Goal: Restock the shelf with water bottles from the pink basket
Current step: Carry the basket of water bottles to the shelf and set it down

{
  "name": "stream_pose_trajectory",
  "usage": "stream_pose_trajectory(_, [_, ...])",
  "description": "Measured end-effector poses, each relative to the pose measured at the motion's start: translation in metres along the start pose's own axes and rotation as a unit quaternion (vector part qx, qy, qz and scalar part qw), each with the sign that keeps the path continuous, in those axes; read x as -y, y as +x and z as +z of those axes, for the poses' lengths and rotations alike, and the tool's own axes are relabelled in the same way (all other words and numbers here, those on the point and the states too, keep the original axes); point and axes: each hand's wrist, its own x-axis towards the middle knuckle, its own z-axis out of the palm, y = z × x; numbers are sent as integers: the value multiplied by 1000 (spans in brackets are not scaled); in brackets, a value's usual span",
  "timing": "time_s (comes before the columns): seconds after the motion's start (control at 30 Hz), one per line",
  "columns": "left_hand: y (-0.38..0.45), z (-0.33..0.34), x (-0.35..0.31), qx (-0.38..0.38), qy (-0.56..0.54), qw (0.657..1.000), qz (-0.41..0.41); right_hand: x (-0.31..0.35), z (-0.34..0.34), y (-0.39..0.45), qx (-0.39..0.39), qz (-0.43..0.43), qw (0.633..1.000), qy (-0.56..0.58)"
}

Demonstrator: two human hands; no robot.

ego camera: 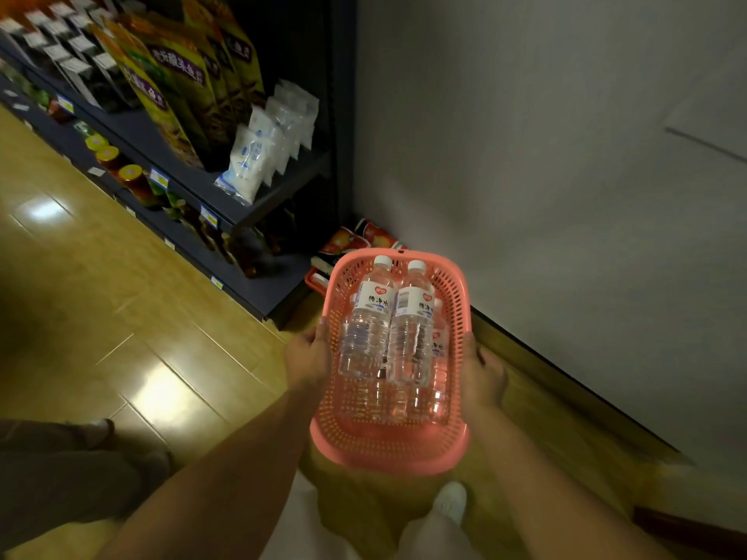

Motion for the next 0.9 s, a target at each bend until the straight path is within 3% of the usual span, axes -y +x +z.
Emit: stream_pose_trajectory(0.9, [18, 4, -11, 11, 41, 999, -1, 9, 9, 10, -24, -8, 1000, -6])
